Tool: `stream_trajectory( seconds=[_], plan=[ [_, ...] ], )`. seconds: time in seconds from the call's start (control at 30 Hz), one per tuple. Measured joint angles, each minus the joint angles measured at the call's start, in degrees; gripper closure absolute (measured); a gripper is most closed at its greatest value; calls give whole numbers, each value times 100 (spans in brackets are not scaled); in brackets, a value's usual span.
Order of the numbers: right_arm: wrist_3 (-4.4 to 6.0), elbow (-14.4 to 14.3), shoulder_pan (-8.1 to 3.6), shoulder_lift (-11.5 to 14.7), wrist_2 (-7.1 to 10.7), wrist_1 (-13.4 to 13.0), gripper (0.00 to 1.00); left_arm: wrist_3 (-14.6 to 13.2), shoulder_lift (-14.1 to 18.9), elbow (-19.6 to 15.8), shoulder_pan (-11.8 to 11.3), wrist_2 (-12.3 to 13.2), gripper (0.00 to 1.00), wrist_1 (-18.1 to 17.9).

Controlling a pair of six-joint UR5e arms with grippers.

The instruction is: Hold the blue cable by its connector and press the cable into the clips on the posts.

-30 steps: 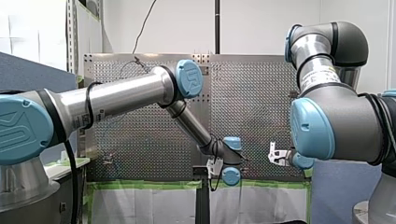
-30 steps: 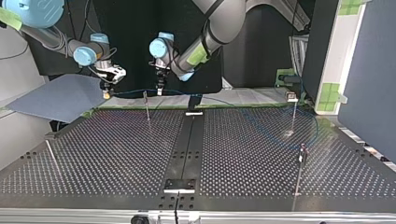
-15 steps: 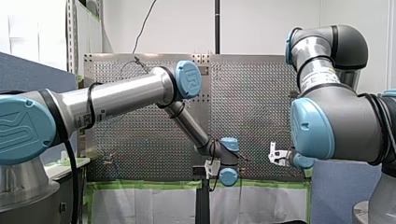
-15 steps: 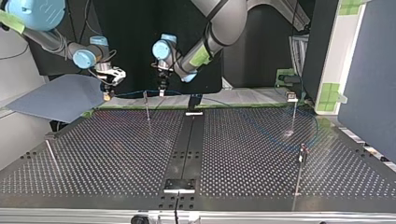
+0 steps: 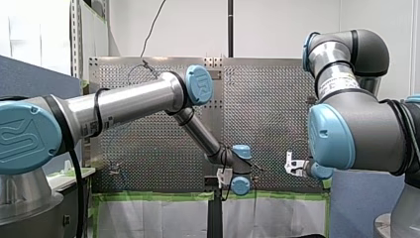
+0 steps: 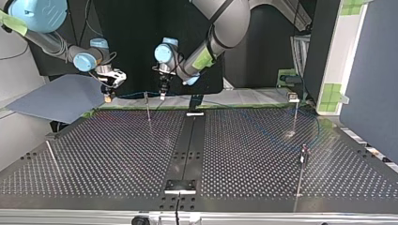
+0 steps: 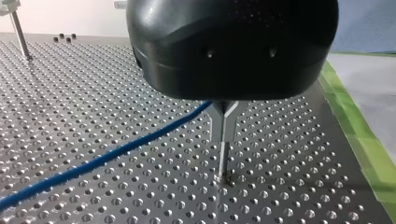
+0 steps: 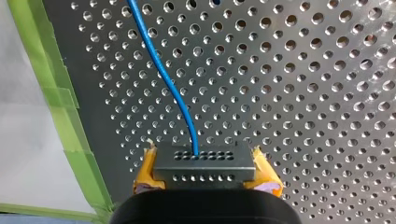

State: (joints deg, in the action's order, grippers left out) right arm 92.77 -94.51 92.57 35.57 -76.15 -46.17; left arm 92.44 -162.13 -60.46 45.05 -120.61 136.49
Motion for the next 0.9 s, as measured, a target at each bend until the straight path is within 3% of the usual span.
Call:
stream_trajectory(
  seconds=[0.37, 0.67, 0.9],
  plan=[
    [4, 79, 1, -2, 9, 39, 100, -18, -401, 450, -40, 97, 100, 385],
    [18, 241, -10, -3, 23, 64, 100, -36, -436, 829, -168, 111, 100, 634],
    [42, 508, -36, -3, 29, 274, 100, -50, -438, 909, -240, 152, 100, 792]
  ],
)
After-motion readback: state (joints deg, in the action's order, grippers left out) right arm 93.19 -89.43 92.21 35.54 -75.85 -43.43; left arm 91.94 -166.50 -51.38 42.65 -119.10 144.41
